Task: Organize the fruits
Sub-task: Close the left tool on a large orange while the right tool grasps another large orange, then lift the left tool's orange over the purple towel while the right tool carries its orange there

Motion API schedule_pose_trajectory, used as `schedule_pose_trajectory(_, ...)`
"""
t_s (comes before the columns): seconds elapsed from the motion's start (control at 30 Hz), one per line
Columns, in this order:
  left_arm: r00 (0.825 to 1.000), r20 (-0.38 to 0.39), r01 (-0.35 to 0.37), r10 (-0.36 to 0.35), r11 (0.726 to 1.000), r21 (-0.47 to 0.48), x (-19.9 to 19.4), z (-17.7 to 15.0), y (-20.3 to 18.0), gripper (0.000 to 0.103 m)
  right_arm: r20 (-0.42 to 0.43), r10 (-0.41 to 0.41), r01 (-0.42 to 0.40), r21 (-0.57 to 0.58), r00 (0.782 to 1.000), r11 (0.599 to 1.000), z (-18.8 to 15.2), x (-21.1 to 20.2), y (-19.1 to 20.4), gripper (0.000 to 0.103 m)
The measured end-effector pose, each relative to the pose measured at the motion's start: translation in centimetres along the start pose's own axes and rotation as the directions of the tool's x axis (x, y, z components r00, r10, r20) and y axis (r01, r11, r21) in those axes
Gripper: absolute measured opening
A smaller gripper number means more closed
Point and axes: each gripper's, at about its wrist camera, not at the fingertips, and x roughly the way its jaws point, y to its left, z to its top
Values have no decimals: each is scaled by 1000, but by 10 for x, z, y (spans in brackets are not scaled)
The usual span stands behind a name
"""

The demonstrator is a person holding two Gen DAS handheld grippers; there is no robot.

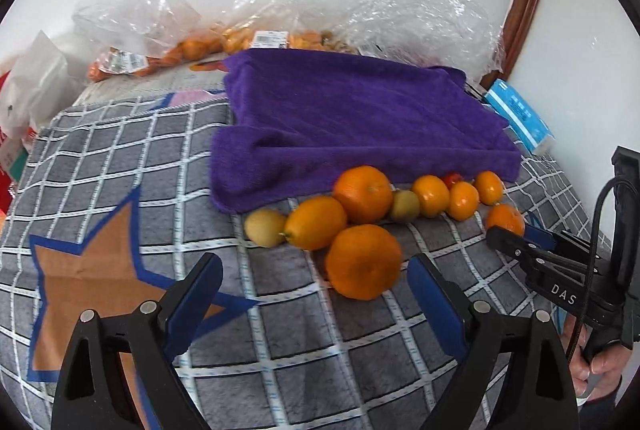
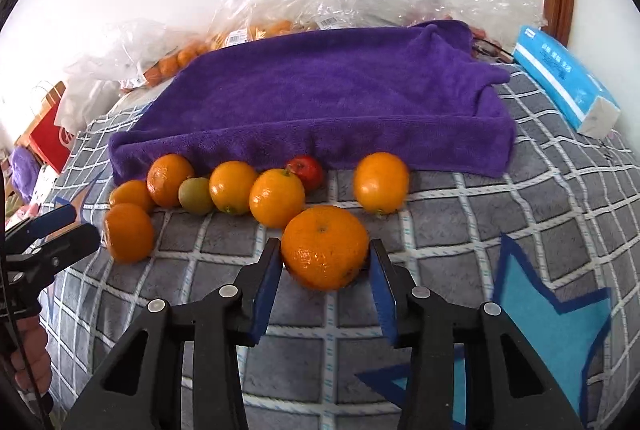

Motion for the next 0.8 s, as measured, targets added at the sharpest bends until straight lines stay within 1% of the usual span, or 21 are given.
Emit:
schedule_pose_trajectory(0.1, 1000, -14, 24, -25, 999, -21, 8, 0, -8, 87, 6, -29, 29, 14, 1000, 999, -6, -8, -15, 43)
schedule_pose_trajectory(0.17, 999, -30, 38, -39, 999, -31, 15, -1, -12, 74, 12, -49, 48, 27, 999, 998, -9, -13, -23, 43)
schedule_pose_trajectory(0.2, 998, -42, 45, -47, 998, -31, 19, -1, -14, 70, 7, -42, 42, 30, 999, 999, -10, -14, -27, 43)
schedule_pose_trajectory(0.23, 997, -50, 53, -54, 998, -32, 22, -2, -16, 60, 6, -43, 43, 38, 999, 998, -12, -14, -30, 43)
schedule_pose_trajectory(0.27, 998, -50, 42, -44, 998, -37, 25, -2, -17, 57, 6, -43, 42, 47, 999, 998, -12, -15, -32, 43)
schedule_pose_trajectory(0.3, 999, -31, 28, -29, 999, -36, 24, -3, -18, 55, 8, -41, 41, 59, 999, 997, -13, -15, -35, 43)
schedule_pose_trajectory(0.33, 999, -23, 22, -23, 999, -34, 24, -3, -19, 48, 12, -39, 39, 67, 999, 997, -14, -15, -36, 43)
schedule_pose_trajectory(0.37, 999, -22, 24, -24, 999, -31, 24, -3, -18, 45, 15, -38, 37, 76, 999, 996, -14, -15, -37, 43)
schedule_pose_trajectory(0.5, 997, -24, 71, -73, 995, -74, 24, -1, -7, 44, 25, -48, 45, 89, 999, 995, -16, -12, -37, 43)
schedule_pose_trajectory(0.57, 996, -7, 84, -85, 992, -93, 25, -2, -4, 45, 29, -57, 55, 87, 998, 995, -16, -12, -36, 43)
schedule_pose_trajectory(0.63, 996, 6, 85, -84, 993, -84, 25, -2, -5, 44, 26, -71, 68, 77, 997, 995, -16, -12, -34, 43)
schedule_pose_trajectory(0.67, 996, 13, 88, -87, 993, -78, 25, -3, -6, 41, 26, -73, 71, 73, 997, 995, -16, -12, -33, 43)
schedule_pose_trajectory(0.7, 995, 15, 95, -94, 992, -78, 24, -3, -6, 41, 27, -77, 75, 68, 997, 995, -16, -12, -32, 43)
schedule_pose_trajectory(0.8, 991, -3, 135, -136, 987, -88, 23, -3, -4, 41, 28, -82, 80, 69, 996, 994, -17, -14, -32, 43)
